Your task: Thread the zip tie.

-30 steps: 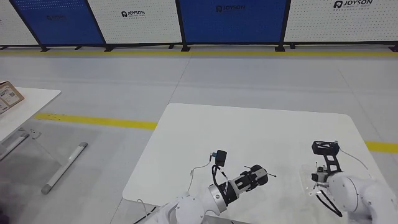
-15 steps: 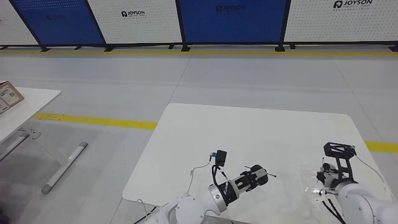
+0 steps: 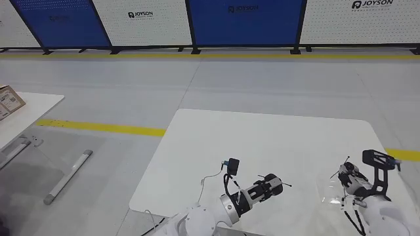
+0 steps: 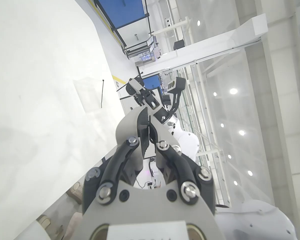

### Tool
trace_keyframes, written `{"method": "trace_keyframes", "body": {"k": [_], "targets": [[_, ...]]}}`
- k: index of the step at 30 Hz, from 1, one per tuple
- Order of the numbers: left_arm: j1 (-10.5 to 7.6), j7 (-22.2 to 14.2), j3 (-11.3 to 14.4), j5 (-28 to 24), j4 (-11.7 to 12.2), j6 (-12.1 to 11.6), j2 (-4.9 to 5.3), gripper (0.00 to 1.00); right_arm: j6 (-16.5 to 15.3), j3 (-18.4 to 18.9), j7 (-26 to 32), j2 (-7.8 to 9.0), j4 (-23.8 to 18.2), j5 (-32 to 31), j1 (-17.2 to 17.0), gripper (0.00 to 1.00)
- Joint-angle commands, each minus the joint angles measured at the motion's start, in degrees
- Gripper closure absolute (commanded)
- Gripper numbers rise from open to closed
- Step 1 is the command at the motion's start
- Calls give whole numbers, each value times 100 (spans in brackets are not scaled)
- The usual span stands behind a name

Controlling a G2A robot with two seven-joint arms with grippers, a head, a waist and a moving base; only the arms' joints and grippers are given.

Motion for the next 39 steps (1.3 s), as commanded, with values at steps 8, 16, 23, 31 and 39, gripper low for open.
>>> {"method": "trace_keyframes", "body": {"k": [8,16,23,31,39], "targets": [[0,0,0,0,0,0,0,100,-193,27,-240,-3,-24,137,-177,100],[0,0,0,0,0,0,0,100,-218,20,-653,-25,19,228,-223,100],[0,0,0,0,0,0,0,100,-871,327,-2092,-110,242,1421,-688,100],[0,0,0,0,0,0,0,100,-1630,398,-2004,-91,305,1453,-1062,100],[0,0,0,0,0,0,0,100,-1630,398,-2004,-91,305,1453,-1062,100]]}}
